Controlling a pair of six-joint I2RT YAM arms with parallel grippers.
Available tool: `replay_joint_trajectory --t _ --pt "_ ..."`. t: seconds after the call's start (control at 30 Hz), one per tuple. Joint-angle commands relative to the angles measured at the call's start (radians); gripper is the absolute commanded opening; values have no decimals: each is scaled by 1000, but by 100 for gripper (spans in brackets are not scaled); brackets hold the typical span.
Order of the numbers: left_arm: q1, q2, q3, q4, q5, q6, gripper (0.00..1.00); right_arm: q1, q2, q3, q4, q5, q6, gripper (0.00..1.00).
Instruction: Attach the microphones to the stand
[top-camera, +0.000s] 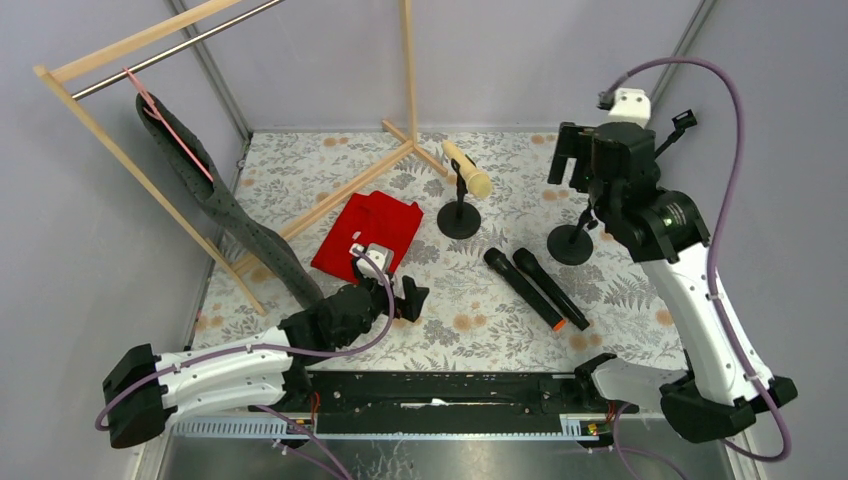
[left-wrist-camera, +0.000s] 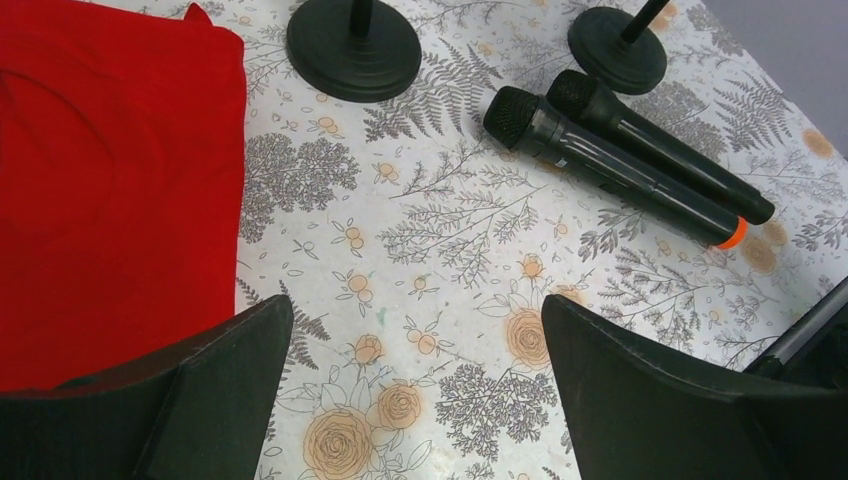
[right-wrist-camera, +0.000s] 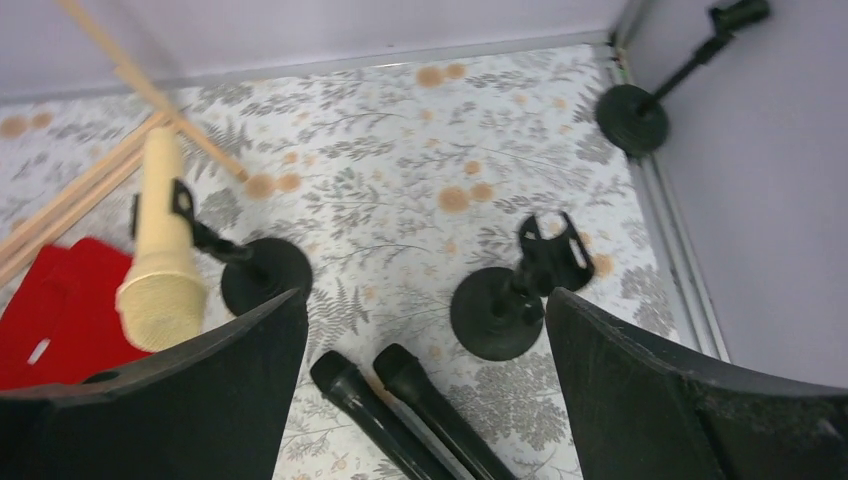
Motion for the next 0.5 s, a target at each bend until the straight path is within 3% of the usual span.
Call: replay_joint_trajectory --t 0.0,0.23,0.47 --pt "2 14 51 -18 -24 -23 99 -67 -34 -70 -16 119 101 95" --pt "2 -2 62 -13 27 -6 99 -272 -37 -218 -8 -45 117 98" --pt "3 13 65 -9 54 -7 99 -316 23 -216 -10 -52 104 100"
